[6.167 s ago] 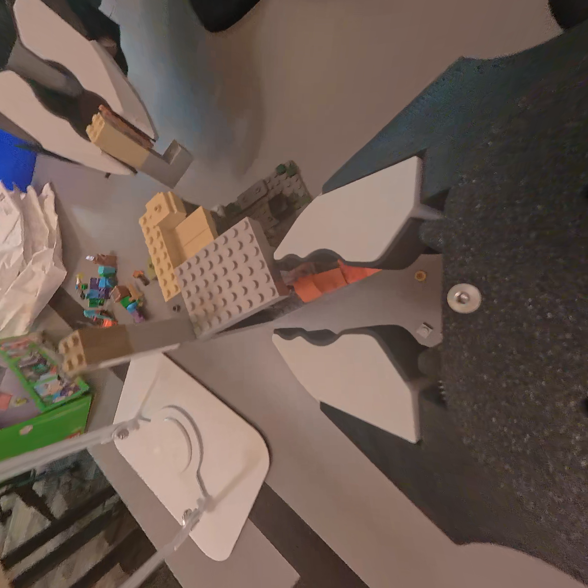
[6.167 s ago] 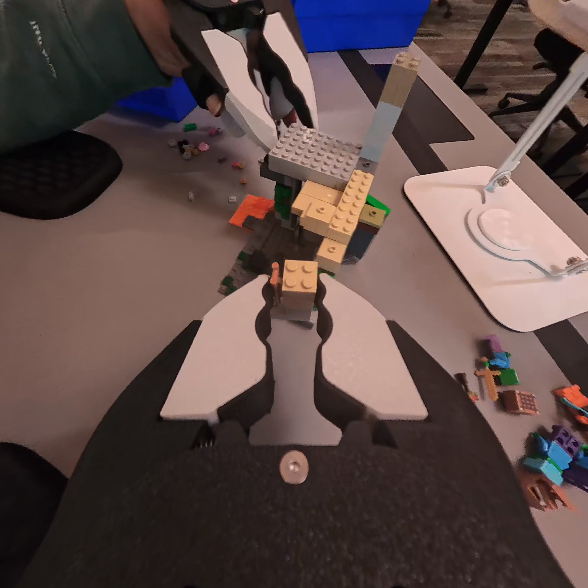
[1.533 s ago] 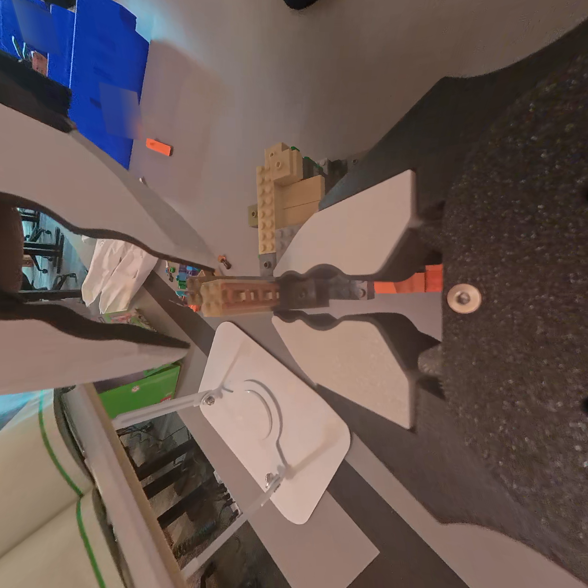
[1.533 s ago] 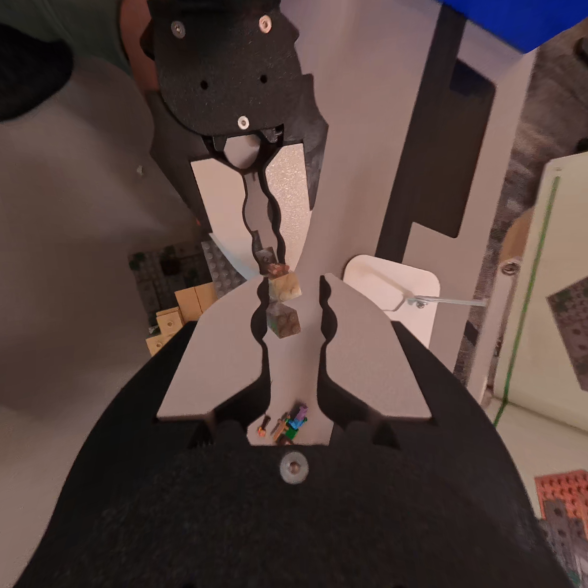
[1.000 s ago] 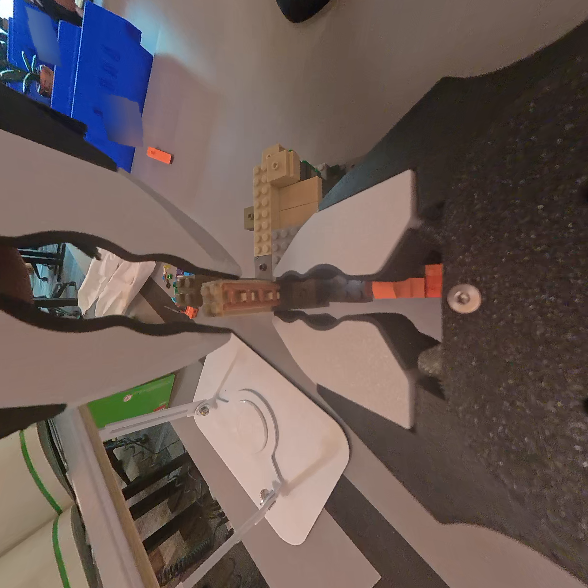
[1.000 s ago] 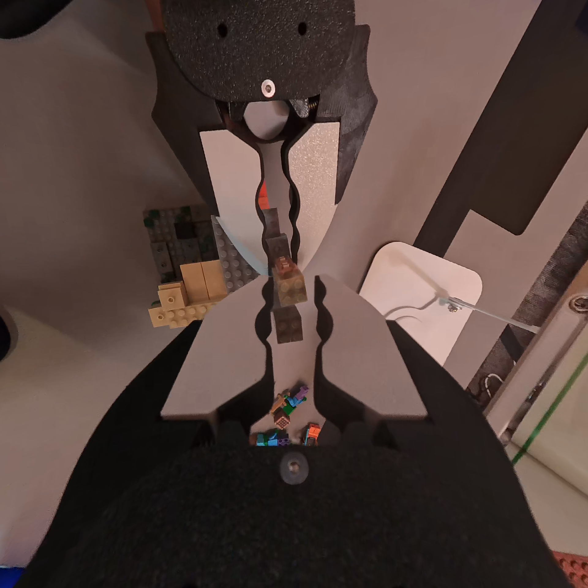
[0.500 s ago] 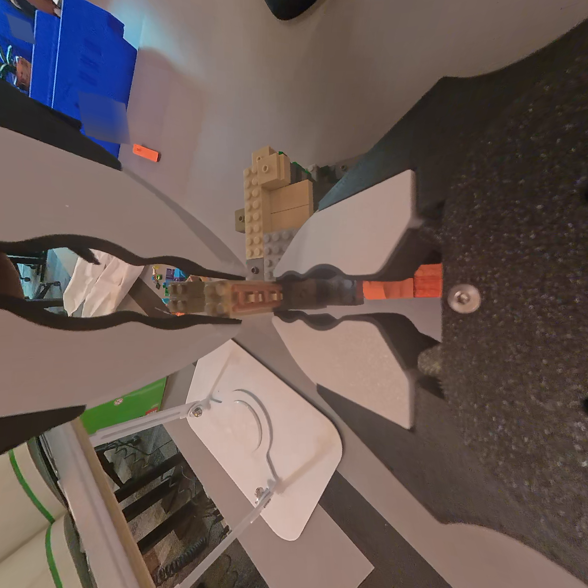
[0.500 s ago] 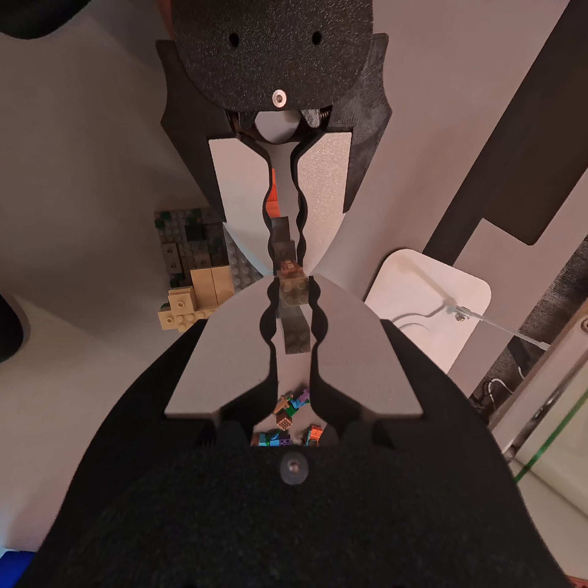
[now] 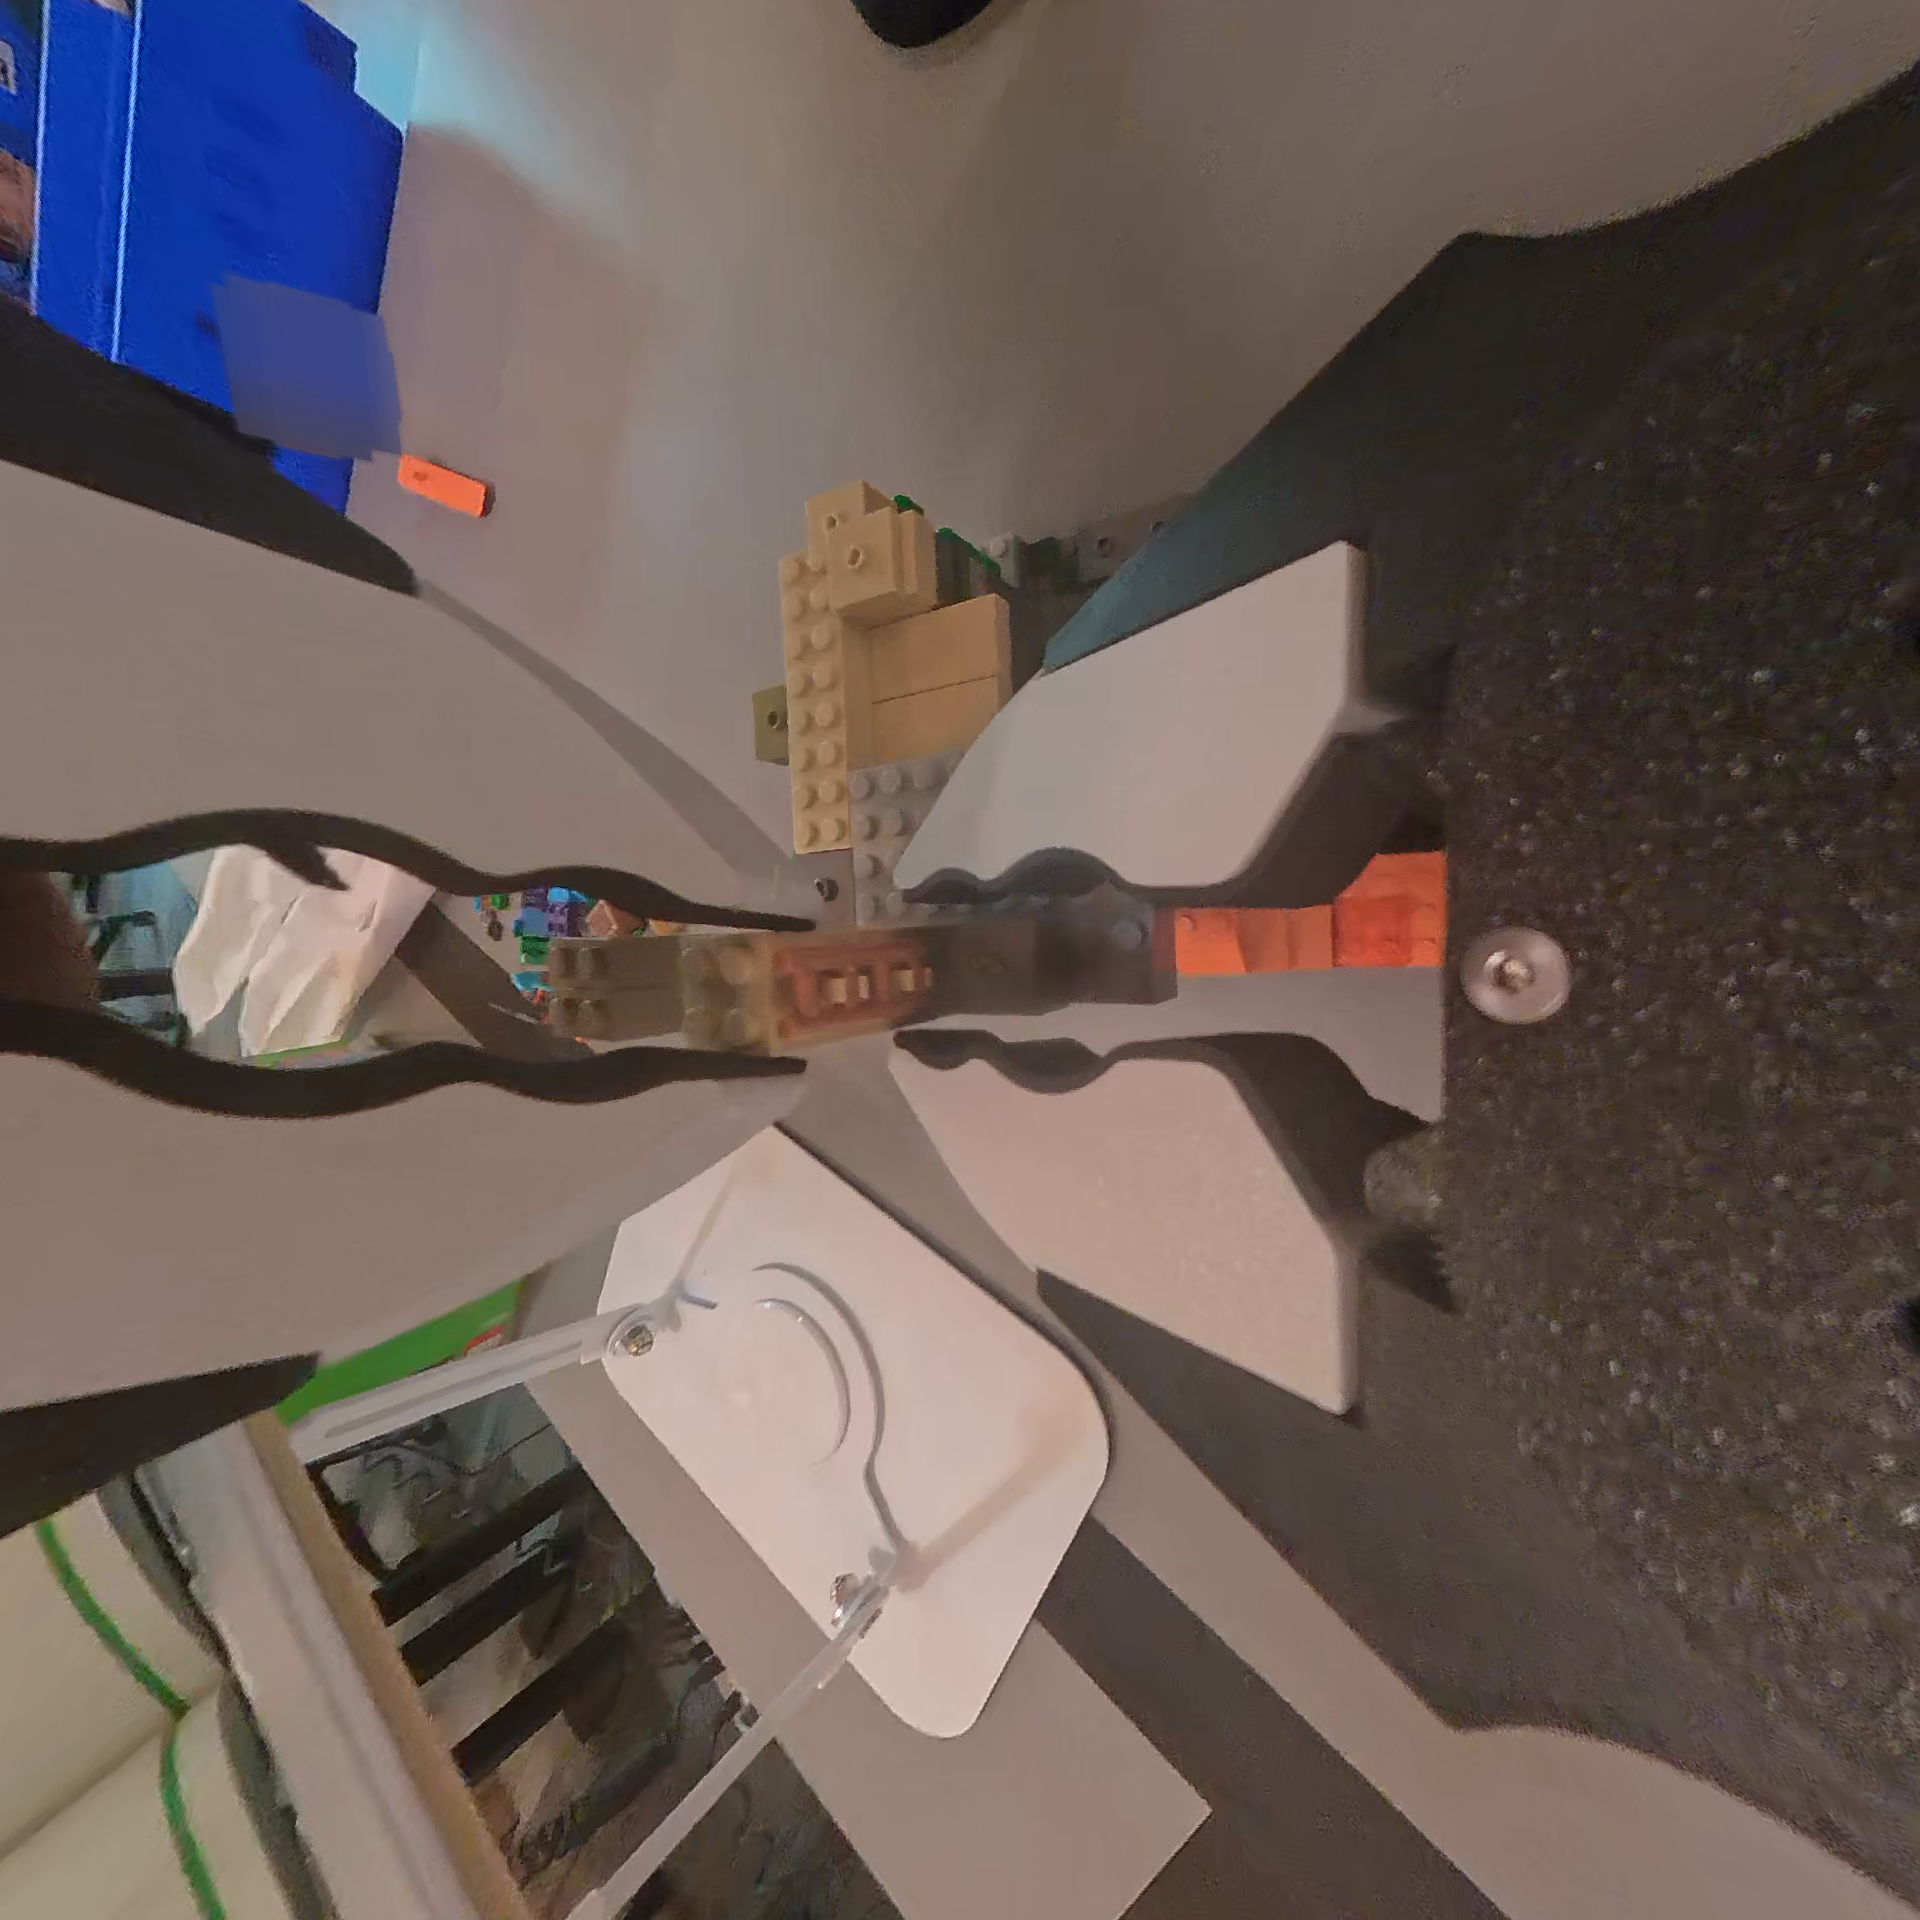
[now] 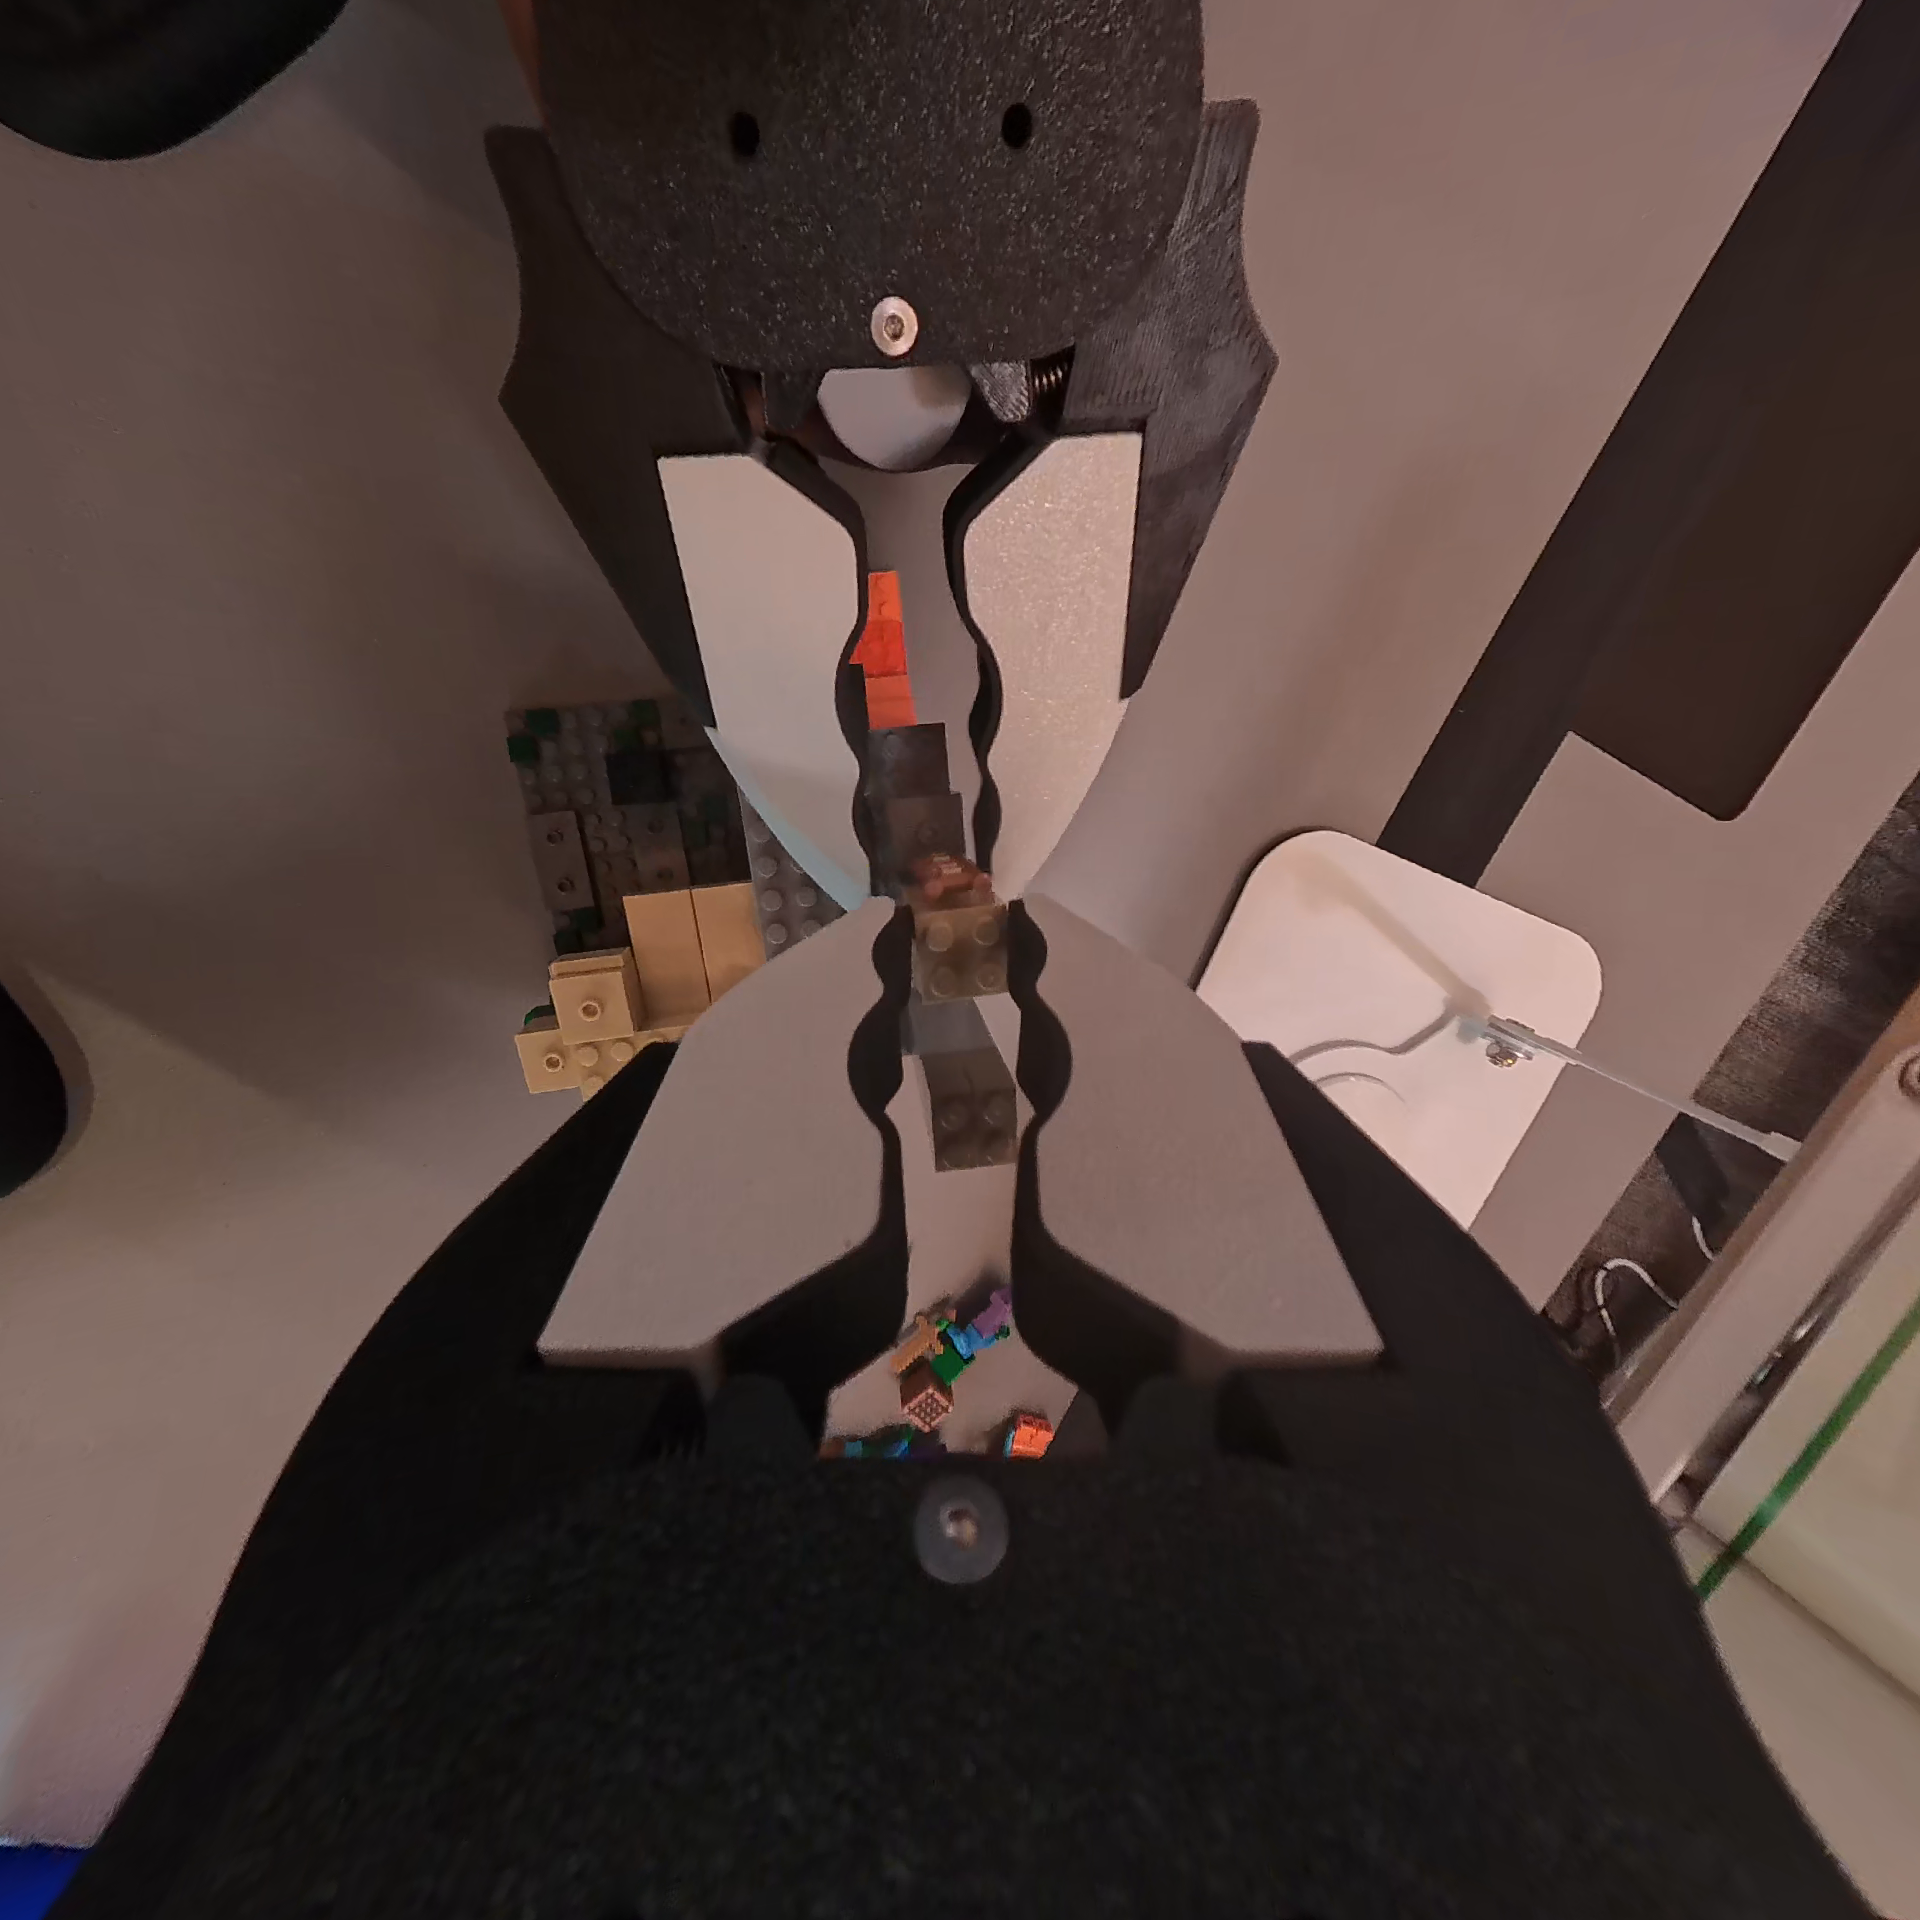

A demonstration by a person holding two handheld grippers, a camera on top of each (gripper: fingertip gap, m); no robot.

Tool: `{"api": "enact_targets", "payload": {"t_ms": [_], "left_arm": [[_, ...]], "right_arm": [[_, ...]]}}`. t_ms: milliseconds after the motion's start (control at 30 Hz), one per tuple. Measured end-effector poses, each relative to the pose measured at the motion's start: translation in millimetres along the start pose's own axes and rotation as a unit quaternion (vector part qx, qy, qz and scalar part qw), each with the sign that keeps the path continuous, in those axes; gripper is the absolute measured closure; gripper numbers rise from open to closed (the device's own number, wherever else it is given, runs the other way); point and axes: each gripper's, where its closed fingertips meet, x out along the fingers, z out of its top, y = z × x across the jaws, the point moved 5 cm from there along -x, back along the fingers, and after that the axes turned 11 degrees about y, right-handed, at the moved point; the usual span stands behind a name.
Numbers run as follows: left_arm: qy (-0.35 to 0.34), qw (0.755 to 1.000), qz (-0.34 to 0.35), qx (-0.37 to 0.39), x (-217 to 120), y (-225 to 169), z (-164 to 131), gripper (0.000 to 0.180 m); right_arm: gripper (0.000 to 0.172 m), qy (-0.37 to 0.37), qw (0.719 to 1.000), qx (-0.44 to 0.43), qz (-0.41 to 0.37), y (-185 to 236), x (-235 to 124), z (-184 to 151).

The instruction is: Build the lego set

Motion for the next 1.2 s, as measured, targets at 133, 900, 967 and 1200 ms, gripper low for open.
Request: {"api": "enact_targets", "payload": {"t_ms": [133,900,967,1200], "left_arm": [[-0.008,1.000,-0.001,0.000,-0.3,0.4,5.7,0.160],[-0.001,0.999,-0.016,-0.036,1.4,1.7,5.2,0.163],[-0.002,0.999,-0.020,-0.041,1.3,2.2,5.1,0.164],[-0.003,0.999,-0.024,-0.042,1.3,2.6,5.0,0.163]], "right_arm": [[0.155,-0.002,1.000,0.000,0.002,0.1,0.1,-0.4],[0.144,-0.162,0.982,0.073,-0.068,-5.8,-30.5,-0.4],[0.144,-0.202,0.973,0.084,-0.079,-3.7,-42.3,-3.2],[0.141,-0.114,0.990,0.043,-0.067,6.7,-32.8,-9.1]]}}
